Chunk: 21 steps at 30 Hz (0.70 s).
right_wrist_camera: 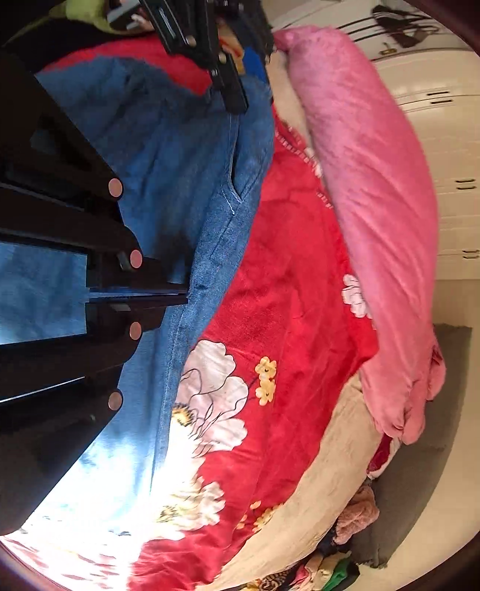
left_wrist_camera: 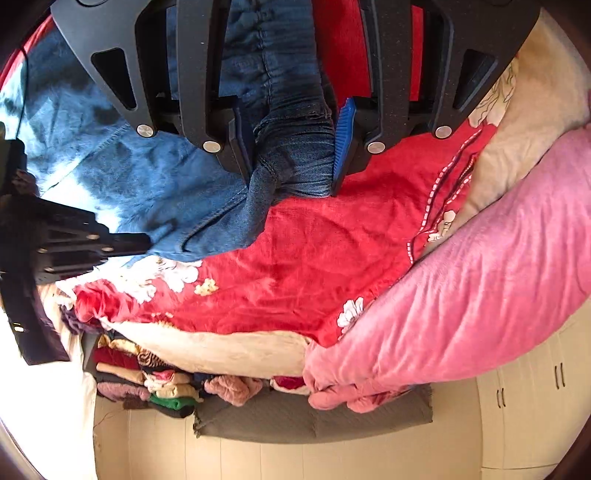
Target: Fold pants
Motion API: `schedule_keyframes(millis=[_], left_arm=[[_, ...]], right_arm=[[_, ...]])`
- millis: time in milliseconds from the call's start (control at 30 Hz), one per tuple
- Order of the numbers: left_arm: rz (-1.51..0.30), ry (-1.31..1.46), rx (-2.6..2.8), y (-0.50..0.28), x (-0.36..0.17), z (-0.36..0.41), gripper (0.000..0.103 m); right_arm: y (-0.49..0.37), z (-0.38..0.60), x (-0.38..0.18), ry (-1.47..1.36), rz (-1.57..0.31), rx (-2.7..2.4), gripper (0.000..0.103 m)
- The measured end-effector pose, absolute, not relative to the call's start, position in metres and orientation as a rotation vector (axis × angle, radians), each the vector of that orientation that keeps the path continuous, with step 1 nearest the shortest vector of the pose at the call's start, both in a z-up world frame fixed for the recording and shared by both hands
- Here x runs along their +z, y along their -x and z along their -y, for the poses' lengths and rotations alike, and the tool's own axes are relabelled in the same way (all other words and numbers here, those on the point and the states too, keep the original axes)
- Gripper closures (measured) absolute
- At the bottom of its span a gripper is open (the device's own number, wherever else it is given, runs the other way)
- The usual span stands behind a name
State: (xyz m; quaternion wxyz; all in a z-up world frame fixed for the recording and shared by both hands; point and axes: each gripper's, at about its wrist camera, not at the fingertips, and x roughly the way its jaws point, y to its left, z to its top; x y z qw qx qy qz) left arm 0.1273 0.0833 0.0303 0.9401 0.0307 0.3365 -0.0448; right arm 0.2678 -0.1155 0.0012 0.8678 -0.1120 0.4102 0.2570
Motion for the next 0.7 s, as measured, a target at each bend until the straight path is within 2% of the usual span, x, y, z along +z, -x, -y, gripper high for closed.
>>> schedule_keyframes(millis=[200, 300, 333, 400, 433, 633, 667, 700], left_arm=[[-0.645, -0.074, -0.118, -0.092, 0.037, -0.08, 0.075], [-0.636, -0.079, -0.132, -0.073, 0.038, -0.078, 0.075], [-0.634, -0.085, -0.128, -0.071, 0.037, -0.077, 0.075], [-0.633, -0.1, -0.127, -0.066, 0.037, -0.075, 0.075], [-0.635, -0.099, -0.128, -0.064, 0.037, -0.075, 0.075], [-0.633, -0.103, -0.131, -0.055, 0.038, -0.073, 0.074], [-0.632, -0.104, -0.13, -0.054, 0.038, -0.073, 0.074], [-0.631, -0.108, -0.128, -0.054, 0.038, -0.073, 0.074]], right_arm=[[-0.211, 0.143, 0.029, 0.114, -0.798, 0.582, 0.103], [-0.19, 0.139, 0.042, 0.21, -0.712, 0.577, 0.102], [-0.187, 0.136, 0.044, 0.261, -0.698, 0.596, 0.097], [-0.189, 0.126, 0.043, 0.373, -0.684, 0.565, 0.058], [-0.19, 0.119, 0.041, 0.435, -0.69, 0.585, 0.056], [-0.205, 0.083, 0.011, 0.745, -0.723, 0.577, 0.057], [-0.209, 0.08, 0.005, 0.775, -0.727, 0.564, 0.059], [-0.214, 0.078, 0.0, 0.788, -0.746, 0.554, 0.074]])
